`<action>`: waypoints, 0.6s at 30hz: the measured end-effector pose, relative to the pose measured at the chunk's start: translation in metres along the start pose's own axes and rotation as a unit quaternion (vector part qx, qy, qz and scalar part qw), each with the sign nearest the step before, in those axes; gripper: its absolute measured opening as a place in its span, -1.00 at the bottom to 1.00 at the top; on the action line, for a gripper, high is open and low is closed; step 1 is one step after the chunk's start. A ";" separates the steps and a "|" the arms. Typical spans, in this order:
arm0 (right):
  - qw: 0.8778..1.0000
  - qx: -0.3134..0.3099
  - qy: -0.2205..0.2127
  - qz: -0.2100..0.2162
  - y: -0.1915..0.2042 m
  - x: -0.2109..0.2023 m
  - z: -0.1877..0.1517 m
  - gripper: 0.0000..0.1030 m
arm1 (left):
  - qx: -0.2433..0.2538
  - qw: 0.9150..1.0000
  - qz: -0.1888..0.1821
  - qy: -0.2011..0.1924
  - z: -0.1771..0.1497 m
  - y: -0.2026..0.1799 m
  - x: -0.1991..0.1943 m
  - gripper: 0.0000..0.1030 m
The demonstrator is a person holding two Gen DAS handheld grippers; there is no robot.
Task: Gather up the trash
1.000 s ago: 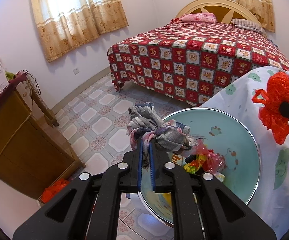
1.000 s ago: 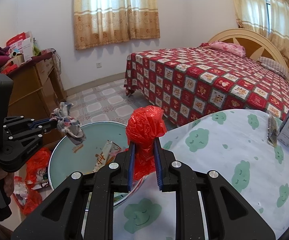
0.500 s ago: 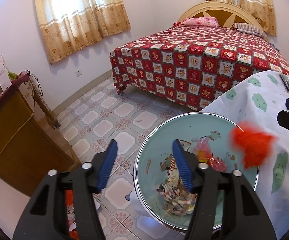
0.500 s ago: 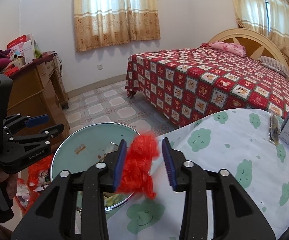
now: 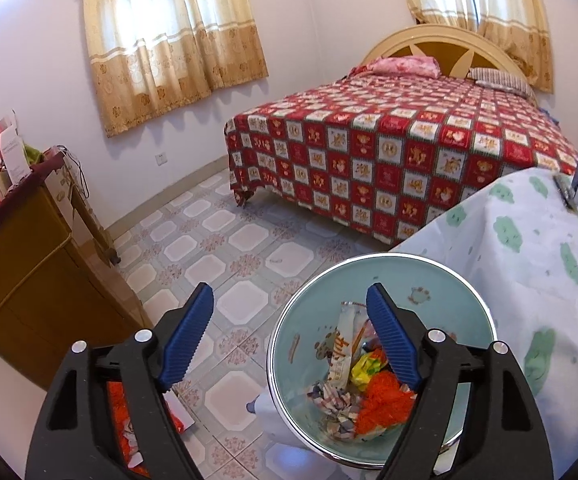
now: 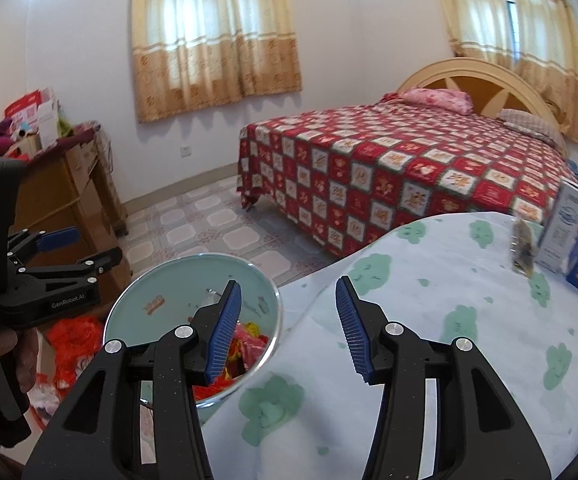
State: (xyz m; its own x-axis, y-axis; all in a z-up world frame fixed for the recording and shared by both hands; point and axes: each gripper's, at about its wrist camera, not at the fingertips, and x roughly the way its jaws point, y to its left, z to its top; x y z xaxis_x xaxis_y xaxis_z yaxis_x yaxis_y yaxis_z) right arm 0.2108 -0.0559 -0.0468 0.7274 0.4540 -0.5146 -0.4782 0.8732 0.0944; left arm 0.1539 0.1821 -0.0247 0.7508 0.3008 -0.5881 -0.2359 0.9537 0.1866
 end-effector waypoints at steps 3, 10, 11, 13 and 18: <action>1.000 0.000 -0.009 -0.010 -0.004 -0.010 0.001 -0.02 | 0.001 1.000 -0.003 -0.009 0.003 -0.004 -0.008 0.55; 0.999 0.004 -0.034 -0.029 -0.016 -0.040 0.003 -0.01 | 0.003 0.999 -0.008 -0.031 0.008 -0.010 -0.026 0.68; 0.999 0.004 -0.035 -0.030 -0.018 -0.043 0.003 -0.01 | 0.003 0.999 -0.009 -0.032 0.009 -0.011 -0.028 0.68; 0.999 0.004 -0.040 -0.035 -0.019 -0.049 0.004 0.00 | 0.004 0.999 -0.010 -0.036 0.010 -0.012 -0.031 0.68; 0.998 0.004 -0.048 -0.042 -0.022 -0.063 0.008 0.00 | 0.004 0.999 -0.013 -0.043 0.011 -0.012 -0.038 0.69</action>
State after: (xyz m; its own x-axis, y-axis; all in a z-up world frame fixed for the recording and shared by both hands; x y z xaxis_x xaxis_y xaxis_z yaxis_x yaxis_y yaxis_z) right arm 0.1797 -0.1017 -0.0094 0.8087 0.3940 -0.4369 -0.4102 0.9099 0.0612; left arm 0.1353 0.1589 0.0041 0.8066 0.2741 -0.5238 -0.2111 0.9612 0.1778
